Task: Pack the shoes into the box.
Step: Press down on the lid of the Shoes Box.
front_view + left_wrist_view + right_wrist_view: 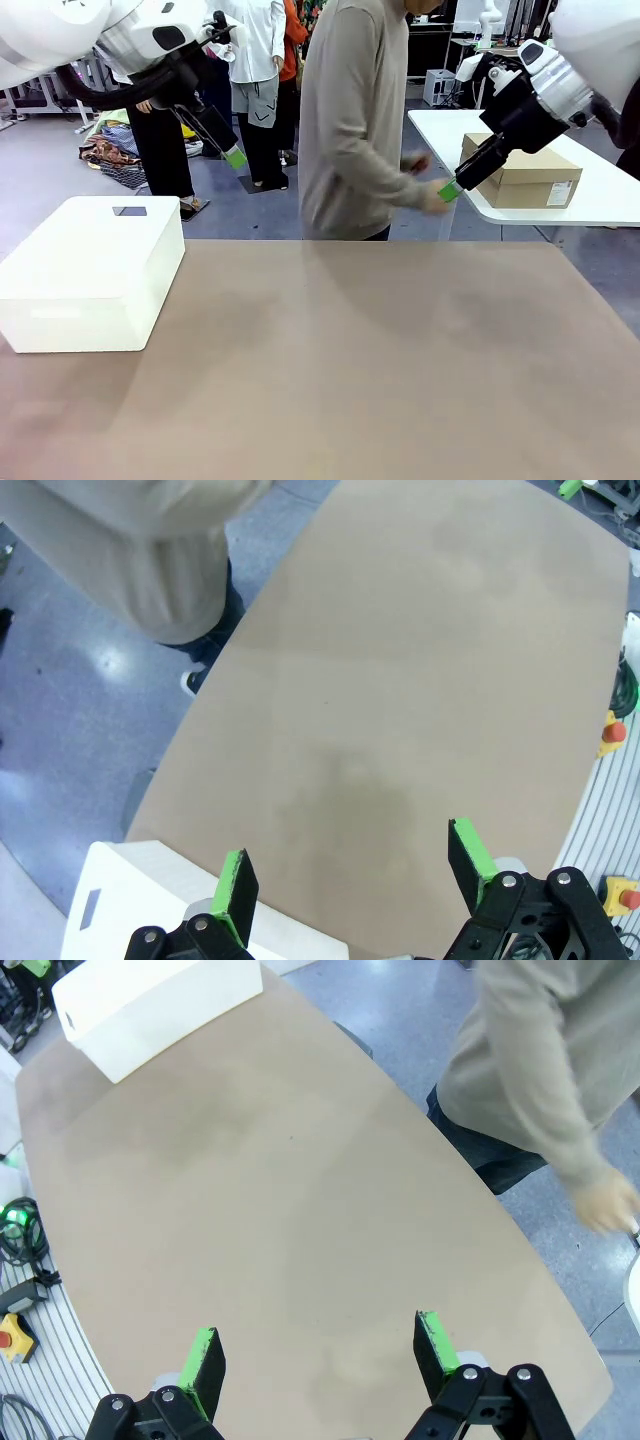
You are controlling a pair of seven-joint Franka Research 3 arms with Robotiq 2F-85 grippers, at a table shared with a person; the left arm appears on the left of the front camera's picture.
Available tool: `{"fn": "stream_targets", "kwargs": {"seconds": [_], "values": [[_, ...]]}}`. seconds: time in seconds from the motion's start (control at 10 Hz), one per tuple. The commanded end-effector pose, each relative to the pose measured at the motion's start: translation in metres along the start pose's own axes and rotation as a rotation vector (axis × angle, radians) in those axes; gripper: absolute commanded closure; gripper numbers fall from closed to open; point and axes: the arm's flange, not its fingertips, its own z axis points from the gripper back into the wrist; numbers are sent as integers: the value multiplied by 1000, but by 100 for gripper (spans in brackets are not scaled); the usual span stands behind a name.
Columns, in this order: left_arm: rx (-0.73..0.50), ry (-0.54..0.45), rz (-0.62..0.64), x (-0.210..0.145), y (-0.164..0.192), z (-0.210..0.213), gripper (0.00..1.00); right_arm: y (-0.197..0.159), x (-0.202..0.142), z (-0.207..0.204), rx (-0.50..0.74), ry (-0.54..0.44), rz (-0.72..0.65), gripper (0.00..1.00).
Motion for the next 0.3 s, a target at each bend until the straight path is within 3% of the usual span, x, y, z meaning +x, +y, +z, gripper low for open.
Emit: {"fn": "stream_targets", "kwargs": {"seconds": [0.0, 0.2], "values": [[5, -7, 2, 0, 1, 1, 0, 0, 1, 1, -5, 9, -1, 0], [5, -7, 2, 0, 1, 1, 0, 0, 1, 1, -5, 9, -1, 0]]}}
